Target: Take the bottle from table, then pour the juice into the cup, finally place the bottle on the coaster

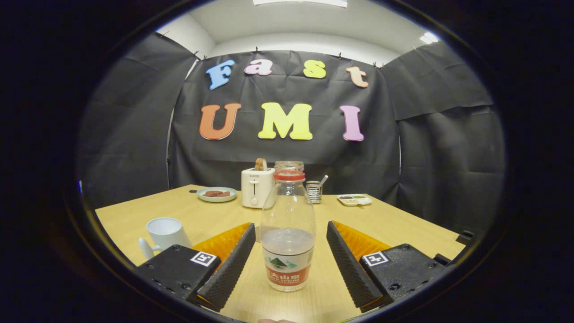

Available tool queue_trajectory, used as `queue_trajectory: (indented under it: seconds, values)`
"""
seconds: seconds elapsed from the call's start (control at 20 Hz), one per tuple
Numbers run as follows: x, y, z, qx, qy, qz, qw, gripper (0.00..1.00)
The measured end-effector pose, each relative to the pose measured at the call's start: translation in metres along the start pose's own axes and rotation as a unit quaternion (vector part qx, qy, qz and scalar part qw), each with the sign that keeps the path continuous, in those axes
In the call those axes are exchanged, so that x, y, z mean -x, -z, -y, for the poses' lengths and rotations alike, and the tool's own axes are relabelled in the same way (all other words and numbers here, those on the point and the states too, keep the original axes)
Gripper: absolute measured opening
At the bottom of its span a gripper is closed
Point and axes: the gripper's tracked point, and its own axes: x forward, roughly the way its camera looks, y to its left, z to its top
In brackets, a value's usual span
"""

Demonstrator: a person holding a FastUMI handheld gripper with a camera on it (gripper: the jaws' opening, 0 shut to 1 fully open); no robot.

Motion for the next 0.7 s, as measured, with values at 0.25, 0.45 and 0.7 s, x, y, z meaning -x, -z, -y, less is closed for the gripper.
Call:
queue_trajectory:
  seconds: [0.25, 0.45, 0.7]
  values:
    - [-0.013, 0.012, -0.003, 0.002, 0.001, -0.003, 1.000, 1.00]
    - [-0.026, 0.019, 0.000, -0.006, 0.008, -0.003, 1.000, 1.00]
    - [-0.037, 0.026, -0.002, -0.003, 0.014, -0.018, 1.000, 1.00]
